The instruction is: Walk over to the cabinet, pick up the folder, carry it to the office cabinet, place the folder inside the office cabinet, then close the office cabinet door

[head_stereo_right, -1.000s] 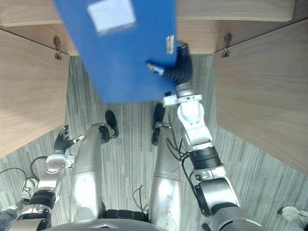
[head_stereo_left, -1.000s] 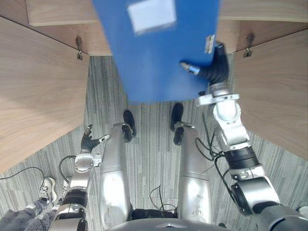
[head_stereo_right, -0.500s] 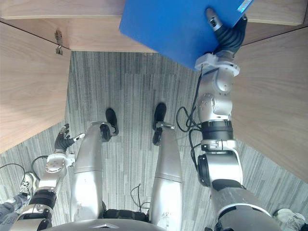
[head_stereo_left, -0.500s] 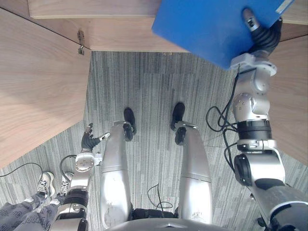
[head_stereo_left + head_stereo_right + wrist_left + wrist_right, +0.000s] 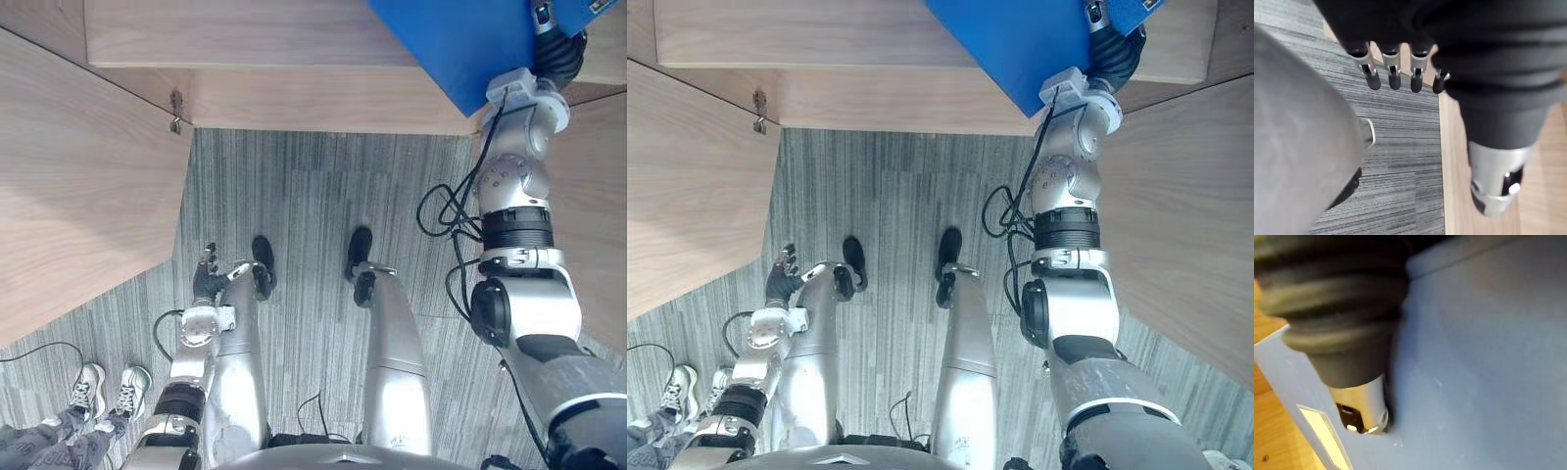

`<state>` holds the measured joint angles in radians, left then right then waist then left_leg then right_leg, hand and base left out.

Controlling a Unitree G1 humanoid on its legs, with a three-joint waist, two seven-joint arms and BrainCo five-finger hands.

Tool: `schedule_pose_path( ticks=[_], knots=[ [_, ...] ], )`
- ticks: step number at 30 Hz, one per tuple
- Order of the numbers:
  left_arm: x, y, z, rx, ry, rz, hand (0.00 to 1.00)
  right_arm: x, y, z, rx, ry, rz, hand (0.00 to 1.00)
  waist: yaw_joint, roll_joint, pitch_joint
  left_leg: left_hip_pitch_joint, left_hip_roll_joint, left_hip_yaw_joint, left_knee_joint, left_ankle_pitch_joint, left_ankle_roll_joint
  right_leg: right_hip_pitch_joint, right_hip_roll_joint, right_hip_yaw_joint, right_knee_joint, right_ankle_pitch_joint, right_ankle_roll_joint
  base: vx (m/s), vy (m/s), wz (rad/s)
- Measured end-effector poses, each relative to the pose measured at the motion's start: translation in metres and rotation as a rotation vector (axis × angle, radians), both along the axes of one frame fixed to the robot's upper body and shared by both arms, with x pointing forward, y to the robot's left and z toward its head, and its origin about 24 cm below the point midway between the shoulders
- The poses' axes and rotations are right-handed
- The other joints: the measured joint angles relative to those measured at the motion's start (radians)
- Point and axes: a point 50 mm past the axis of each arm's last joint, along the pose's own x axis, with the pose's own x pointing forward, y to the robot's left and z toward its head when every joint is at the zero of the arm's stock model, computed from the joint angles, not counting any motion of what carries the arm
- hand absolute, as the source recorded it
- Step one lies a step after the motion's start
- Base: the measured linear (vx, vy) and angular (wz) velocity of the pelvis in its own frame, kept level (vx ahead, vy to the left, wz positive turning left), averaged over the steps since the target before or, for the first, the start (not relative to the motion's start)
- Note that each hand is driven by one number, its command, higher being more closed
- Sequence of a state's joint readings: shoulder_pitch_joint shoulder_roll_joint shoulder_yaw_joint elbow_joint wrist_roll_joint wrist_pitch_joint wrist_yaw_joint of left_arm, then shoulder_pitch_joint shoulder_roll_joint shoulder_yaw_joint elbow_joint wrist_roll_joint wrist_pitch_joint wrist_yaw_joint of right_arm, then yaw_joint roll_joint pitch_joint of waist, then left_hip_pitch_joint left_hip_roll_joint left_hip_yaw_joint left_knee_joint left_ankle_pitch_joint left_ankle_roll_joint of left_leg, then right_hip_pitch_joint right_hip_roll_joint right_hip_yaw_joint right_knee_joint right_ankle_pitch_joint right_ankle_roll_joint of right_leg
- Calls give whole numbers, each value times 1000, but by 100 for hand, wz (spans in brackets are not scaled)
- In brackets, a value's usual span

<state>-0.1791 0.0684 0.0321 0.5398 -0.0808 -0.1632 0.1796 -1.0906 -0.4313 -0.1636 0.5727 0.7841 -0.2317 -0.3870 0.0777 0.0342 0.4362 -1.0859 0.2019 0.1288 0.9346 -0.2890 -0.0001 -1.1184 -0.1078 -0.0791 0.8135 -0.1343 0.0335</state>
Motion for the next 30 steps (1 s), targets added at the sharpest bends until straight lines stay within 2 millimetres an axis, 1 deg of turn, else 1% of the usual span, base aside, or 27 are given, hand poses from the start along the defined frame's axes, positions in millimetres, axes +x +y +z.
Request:
schedule_pose_path(
  ticks=[7,9,11,15,16,19,20,24,28,30],
  knots=[
    [1,-3,1,-26,-9,31,0,8,1,13,59,43,-13,100,1,3,-8,-22,-2,-18,-12,9,-11,-14,-3,-21,-1,-5,-8,-28,-27,6],
    [3,-4,3,-31,-18,34,0,11,4,23,83,55,-4,100,2,3,-8,-38,-4,-18,-13,14,-14,-33,-7,-21,8,-6,-10,-27,-21,5],
    [6,-5,5,-31,-24,41,0,12,4,26,101,68,1,100,2,3,-8,-45,-4,-21,-12,16,-16,-39,-7,-24,10,-7,-11,-32,-18,4],
    [6,-5,6,-31,-26,51,0,16,5,24,127,105,11,100,0,3,-8,-48,-4,-27,-13,17,-17,-38,-11,-34,10,-8,-13,-36,-15,4],
    [6,-5,6,-29,-25,61,0,19,5,23,156,121,22,100,-1,3,-8,-48,-4,-28,-15,19,-17,-38,-12,-36,9,-9,-14,0,0,0],
    [6,-5,6,-28,-25,61,0,19,6,27,201,112,43,100,-3,3,-8,-50,-9,-31,-25,26,-19,-38,-15,-40,5,-9,-16,-33,-13,8],
    [6,-6,6,-28,-24,59,0,18,6,29,215,103,51,0,-6,3,-8,-50,-14,-32,-37,34,-18,-38,-21,-44,0,-9,-16,-23,-18,16],
    [7,-8,6,-23,-26,47,0,20,15,41,234,88,97,0,-12,3,-8,-50,-17,-33,-53,42,-23,-41,-23,-49,-7,-8,-19,-21,-22,5],
    [10,-11,9,-26,-35,38,0,19,19,45,223,75,102,0,-14,3,-8,-58,-17,-38,-57,43,-23,-41,-23,-57,-16,-7,-19,0,0,0],
    [12,-12,9,-25,-33,34,0,18,22,51,214,60,108,0,-17,4,-9,-60,-17,-33,-70,52,-24,-41,-25,-61,-27,2,-22,-7,1,4]
  ],
)
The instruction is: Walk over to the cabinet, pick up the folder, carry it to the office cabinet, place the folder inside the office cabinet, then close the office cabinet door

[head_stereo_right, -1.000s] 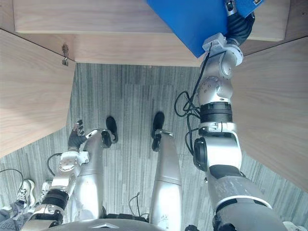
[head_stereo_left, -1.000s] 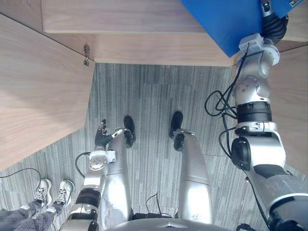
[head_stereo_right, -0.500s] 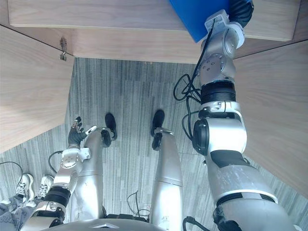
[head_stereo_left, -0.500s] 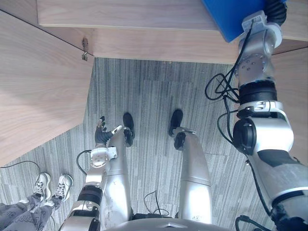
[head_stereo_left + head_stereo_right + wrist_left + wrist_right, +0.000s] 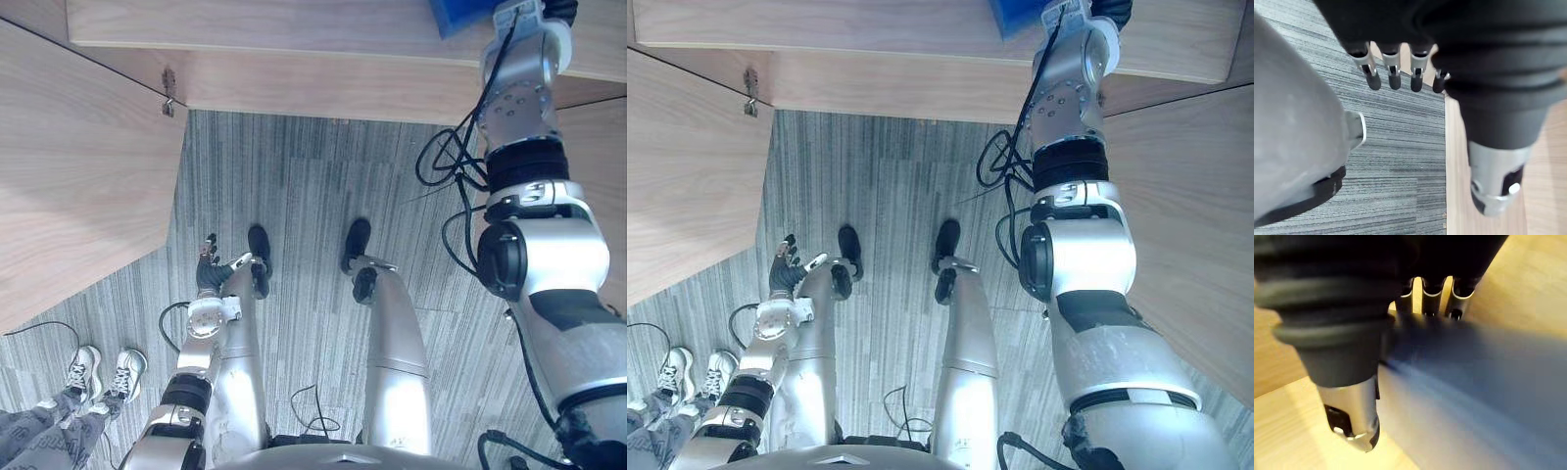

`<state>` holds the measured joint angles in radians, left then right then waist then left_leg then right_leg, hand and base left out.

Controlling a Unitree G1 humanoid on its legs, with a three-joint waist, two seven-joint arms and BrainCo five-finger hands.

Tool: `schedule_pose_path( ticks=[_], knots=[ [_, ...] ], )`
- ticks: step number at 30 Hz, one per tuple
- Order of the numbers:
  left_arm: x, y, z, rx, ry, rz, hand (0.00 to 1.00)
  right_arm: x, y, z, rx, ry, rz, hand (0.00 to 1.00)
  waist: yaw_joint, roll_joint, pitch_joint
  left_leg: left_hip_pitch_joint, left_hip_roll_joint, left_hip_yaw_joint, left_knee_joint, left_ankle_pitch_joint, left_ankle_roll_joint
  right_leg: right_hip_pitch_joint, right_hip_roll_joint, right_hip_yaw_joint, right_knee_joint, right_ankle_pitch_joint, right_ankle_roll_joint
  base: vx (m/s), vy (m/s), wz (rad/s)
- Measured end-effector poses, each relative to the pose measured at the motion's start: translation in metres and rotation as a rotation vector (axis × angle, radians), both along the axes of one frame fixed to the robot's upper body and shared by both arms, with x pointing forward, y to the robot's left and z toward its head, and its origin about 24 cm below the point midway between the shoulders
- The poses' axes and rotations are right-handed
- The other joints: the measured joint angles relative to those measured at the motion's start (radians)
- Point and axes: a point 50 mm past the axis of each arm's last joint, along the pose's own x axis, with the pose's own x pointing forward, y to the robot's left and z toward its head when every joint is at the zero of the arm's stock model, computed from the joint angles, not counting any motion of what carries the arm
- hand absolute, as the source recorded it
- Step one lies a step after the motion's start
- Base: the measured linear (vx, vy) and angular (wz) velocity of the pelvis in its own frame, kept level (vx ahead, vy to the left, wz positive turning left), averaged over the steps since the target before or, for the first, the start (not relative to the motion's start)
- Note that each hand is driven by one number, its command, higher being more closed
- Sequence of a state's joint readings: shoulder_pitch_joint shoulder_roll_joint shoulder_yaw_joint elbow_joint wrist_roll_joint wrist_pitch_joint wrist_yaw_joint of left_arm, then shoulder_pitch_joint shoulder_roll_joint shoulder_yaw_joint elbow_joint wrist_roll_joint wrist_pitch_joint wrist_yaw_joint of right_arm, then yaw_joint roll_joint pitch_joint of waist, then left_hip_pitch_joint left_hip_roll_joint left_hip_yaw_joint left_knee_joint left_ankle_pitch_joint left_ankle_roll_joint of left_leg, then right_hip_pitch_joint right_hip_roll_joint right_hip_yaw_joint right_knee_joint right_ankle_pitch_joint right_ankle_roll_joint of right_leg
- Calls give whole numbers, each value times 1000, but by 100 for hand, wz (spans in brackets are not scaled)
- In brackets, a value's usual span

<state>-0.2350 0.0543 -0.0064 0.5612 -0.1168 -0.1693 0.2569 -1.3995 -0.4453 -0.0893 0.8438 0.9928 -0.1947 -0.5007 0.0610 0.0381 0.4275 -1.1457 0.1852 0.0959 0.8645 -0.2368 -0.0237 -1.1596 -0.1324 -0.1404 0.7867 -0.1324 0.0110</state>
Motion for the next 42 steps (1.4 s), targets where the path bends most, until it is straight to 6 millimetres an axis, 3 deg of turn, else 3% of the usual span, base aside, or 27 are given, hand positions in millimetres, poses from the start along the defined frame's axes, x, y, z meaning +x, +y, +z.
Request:
schedule_pose_path(
  ticks=[8,20,25,31,42],
  knots=[
    [2,-12,0,-16,9,-27,0,-5,12,24,-26,-68,34,0,3,1,-1,13,1,24,-49,35,3,10,-3,-3,-42,34,-7,-14,-2,1],
    [1,-18,-8,-31,49,-33,0,-3,28,24,-196,-54,23,0,-2,9,-5,47,6,41,-81,55,7,46,-1,-7,-86,59,-10,-12,-1,0],
    [1,-17,-8,-31,52,-29,0,0,27,16,-310,-7,-33,0,-4,9,-5,49,15,43,-82,55,7,57,10,-7,-107,73,-6,-5,3,-6],
    [-1,-17,-13,-28,73,-9,0,4,18,-10,-482,98,-146,0,-6,10,-6,70,19,46,-84,54,8,80,16,-6,-126,77,-7,-6,-2,-2],
    [0,-15,-14,-36,88,20,0,-22,16,-23,-596,20,-297,0,-8,10,-6,74,33,57,-84,53,9,82,29,1,-136,90,-8,-6,-5,-4]
  ],
)
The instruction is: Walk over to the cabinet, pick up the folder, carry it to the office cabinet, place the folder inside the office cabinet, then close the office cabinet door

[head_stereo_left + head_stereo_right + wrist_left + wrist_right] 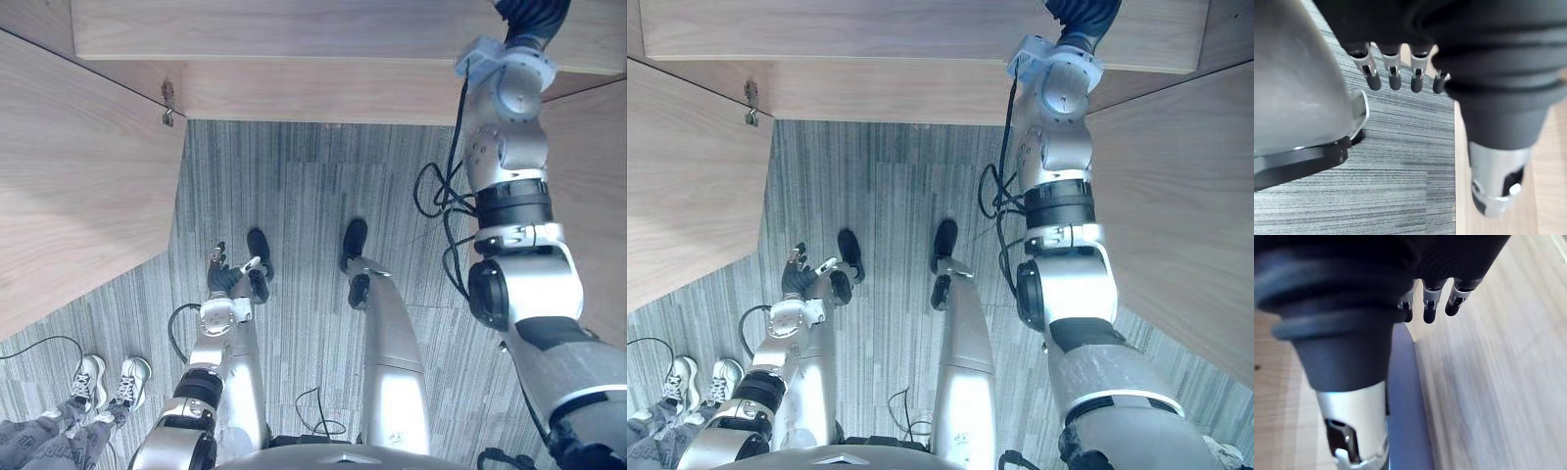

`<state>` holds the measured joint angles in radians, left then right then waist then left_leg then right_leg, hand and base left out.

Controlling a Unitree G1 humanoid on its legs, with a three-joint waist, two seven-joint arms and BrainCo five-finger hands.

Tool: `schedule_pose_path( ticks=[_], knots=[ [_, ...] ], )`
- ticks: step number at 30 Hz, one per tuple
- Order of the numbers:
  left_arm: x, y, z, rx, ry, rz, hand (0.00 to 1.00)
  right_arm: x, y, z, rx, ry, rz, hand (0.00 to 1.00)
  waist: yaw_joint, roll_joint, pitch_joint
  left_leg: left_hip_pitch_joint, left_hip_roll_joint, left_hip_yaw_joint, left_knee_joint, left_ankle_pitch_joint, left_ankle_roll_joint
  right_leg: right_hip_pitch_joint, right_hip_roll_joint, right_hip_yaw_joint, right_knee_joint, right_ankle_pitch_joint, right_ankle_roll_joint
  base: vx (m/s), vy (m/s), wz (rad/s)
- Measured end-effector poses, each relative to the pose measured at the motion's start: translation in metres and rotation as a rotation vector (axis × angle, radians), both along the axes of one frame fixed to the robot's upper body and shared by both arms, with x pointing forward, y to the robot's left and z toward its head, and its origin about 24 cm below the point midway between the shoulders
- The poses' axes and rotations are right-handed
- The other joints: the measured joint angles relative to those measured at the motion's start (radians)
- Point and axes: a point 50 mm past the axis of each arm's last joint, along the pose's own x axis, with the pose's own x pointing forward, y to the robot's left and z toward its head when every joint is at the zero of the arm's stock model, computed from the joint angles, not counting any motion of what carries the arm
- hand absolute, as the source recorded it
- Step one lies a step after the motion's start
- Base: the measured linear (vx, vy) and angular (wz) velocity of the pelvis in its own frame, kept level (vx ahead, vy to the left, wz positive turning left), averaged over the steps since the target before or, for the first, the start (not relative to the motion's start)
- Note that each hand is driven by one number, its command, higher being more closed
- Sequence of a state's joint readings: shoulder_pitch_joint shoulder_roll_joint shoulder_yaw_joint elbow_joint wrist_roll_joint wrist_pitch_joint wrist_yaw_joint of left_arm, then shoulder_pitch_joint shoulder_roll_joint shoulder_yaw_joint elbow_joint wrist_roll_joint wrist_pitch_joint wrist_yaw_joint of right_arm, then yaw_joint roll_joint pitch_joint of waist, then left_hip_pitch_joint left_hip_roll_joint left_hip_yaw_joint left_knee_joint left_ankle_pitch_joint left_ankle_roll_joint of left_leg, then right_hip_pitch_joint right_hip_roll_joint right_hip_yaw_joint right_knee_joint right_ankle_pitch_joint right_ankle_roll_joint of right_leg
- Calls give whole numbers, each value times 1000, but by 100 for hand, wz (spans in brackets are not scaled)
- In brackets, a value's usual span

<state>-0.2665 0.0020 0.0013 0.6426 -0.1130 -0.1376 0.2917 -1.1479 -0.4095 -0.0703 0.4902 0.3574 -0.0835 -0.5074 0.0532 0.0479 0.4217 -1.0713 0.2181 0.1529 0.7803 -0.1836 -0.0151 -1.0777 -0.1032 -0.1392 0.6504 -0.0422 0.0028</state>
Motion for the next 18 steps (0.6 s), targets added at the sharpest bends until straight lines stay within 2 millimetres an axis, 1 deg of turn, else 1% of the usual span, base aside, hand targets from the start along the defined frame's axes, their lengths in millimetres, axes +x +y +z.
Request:
schedule_pose_path(
  ticks=[3,10,15,18],
  knots=[
    [0,-1,0,-1,1,4,0,-4,-1,-10,-47,5,-47,0,2,0,0,4,2,4,0,-1,1,1,1,3,-4,0,0,-17,-7,-2],
    [0,-1,0,0,2,11,0,-10,-7,-23,-145,35,-141,0,0,0,0,10,4,-4,-1,-1,1,16,2,-8,-15,2,0,0,0,0],
    [0,3,0,-4,6,28,0,-13,-6,-31,-198,45,-154,0,4,0,0,10,3,-3,-3,-1,2,17,2,-9,-17,2,1,0,0,0],
    [0,4,0,14,5,21,0,-12,-5,-39,-274,75,-142,0,3,-1,0,11,3,-3,-7,-1,2,17,2,-9,-19,2,1,0,0,0]
  ],
)
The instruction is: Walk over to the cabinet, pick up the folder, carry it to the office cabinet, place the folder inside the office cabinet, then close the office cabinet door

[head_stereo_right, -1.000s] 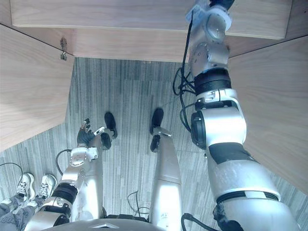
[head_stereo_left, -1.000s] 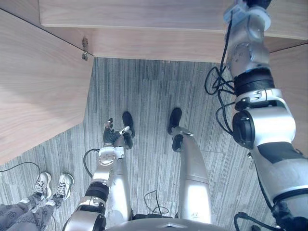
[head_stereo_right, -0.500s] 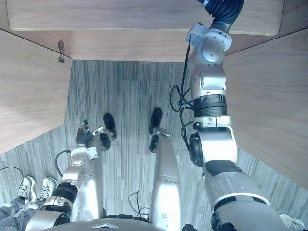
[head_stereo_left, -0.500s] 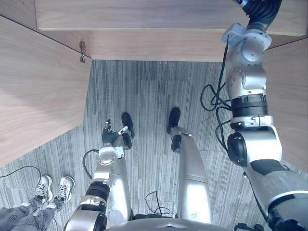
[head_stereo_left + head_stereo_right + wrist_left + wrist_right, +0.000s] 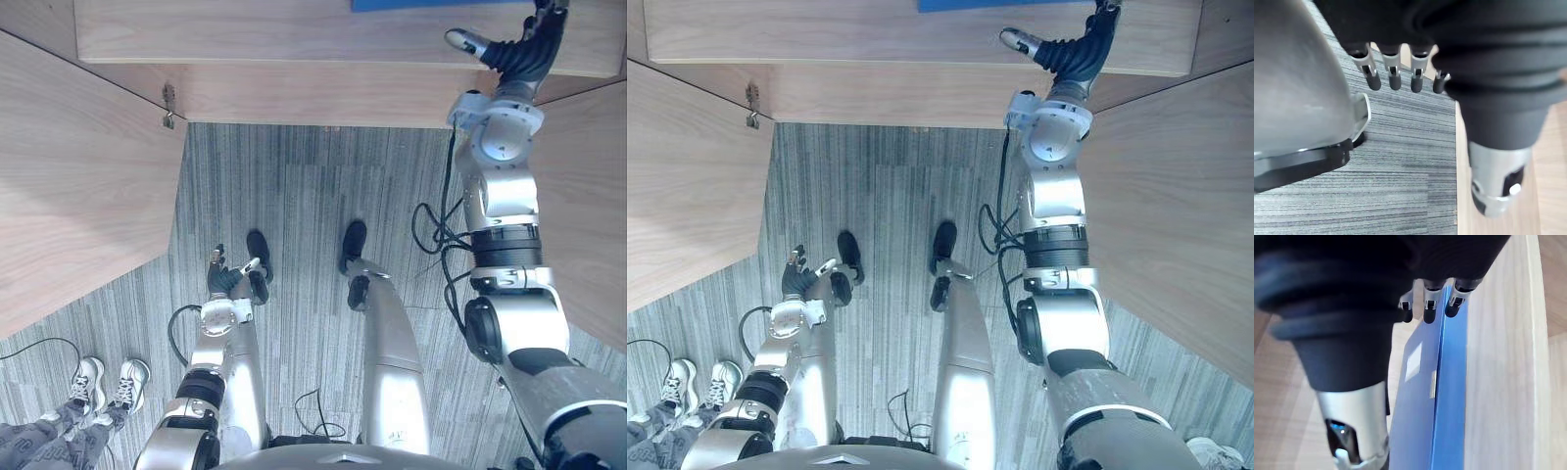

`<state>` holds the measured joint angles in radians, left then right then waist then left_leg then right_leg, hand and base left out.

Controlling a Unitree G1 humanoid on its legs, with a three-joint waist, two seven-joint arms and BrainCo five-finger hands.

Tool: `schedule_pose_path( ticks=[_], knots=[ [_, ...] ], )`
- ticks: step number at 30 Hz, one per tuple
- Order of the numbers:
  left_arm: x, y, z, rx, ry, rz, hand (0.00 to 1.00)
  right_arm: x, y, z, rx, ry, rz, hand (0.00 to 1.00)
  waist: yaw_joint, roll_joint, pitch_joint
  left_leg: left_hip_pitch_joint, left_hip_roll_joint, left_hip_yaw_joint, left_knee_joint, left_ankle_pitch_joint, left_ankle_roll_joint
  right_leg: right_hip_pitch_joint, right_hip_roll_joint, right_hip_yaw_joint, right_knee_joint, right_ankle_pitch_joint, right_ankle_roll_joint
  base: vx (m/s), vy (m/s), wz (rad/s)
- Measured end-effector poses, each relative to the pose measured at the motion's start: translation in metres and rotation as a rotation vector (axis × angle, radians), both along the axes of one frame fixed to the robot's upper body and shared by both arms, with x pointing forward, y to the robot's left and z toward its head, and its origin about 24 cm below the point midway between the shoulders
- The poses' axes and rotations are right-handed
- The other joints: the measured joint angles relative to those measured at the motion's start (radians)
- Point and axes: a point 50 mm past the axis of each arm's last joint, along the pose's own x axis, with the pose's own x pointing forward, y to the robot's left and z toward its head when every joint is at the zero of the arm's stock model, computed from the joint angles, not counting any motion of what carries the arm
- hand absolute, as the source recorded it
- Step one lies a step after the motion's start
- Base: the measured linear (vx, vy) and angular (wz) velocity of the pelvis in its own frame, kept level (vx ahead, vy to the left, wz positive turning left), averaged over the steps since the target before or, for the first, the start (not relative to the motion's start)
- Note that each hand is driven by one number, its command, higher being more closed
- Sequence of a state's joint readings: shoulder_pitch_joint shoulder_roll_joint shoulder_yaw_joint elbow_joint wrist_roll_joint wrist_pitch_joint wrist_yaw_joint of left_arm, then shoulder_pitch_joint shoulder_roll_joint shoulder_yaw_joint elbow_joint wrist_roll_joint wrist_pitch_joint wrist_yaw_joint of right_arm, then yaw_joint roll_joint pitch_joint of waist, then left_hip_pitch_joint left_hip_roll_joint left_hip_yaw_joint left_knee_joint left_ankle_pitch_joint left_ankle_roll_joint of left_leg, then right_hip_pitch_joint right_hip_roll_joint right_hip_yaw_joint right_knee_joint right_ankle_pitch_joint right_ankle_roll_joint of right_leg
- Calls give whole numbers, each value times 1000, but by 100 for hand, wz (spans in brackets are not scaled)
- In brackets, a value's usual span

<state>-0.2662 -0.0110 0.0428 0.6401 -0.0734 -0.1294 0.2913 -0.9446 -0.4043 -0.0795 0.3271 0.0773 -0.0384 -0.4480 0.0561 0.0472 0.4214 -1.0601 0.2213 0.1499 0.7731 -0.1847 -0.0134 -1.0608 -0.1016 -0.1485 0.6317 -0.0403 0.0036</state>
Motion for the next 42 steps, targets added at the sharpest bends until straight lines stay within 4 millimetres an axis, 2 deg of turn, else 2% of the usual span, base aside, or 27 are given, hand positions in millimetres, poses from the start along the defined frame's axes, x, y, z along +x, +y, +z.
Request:
schedule_pose_path(
  ticks=[5,6,9,13,19,22,27,31,37,42],
  knots=[
    [-1,1,-1,-4,5,-6,0,-4,0,-11,-28,15,17,0,2,-1,0,11,0,3,-9,0,0,9,0,0,1,0,0,0,0,0],
    [-2,1,-2,-5,9,-7,0,-9,1,-14,-38,8,19,100,2,-1,0,17,0,3,-11,-1,0,14,0,0,-1,-1,1,0,0,0],
    [-3,1,-3,0,11,-8,0,-25,11,-18,-115,-55,13,100,0,-3,-1,22,-1,8,-15,-2,0,15,0,3,-2,-2,2,0,0,0],
    [-6,2,-5,32,17,-19,0,-35,27,-27,-236,-91,-23,100,-1,-3,-1,35,-3,16,-24,-1,-1,19,-2,8,-1,-3,2,0,0,0],
    [-7,1,-5,52,10,-31,0,-38,47,-40,-487,-99,-135,100,-1,-5,-2,38,-8,13,-26,0,-2,19,-12,1,15,-14,1,4,-6,5],
    [-7,1,-4,54,6,-31,0,-36,53,-45,-554,-92,-148,100,-1,-7,-3,39,-12,13,-27,0,-1,20,-16,0,17,-16,3,8,3,5],
    [-9,5,-6,81,11,-31,0,-23,62,-58,-646,-21,-130,100,-1,-41,-22,36,-19,10,-28,0,0,18,-25,-4,20,-22,4,11,1,5],
    [-7,12,0,100,-17,-24,0,-11,64,-48,-731,-6,-130,100,-3,-43,-23,-6,-21,-20,1,-3,-2,-5,-31,-24,51,-40,0,10,-4,13],
    [0,30,17,152,-97,-3,0,9,53,-2,-811,-7,-189,100,4,-48,-19,-119,-20,-48,71,-8,-5,-117,-41,-32,142,-70,-6,-9,-23,7],
    [1,40,21,139,-115,24,0,18,36,19,-787,33,-225,100,2,-47,-15,-153,-22,-62,87,-8,-6,-140,-49,-44,156,-82,3,-17,-9,4]
  ],
)
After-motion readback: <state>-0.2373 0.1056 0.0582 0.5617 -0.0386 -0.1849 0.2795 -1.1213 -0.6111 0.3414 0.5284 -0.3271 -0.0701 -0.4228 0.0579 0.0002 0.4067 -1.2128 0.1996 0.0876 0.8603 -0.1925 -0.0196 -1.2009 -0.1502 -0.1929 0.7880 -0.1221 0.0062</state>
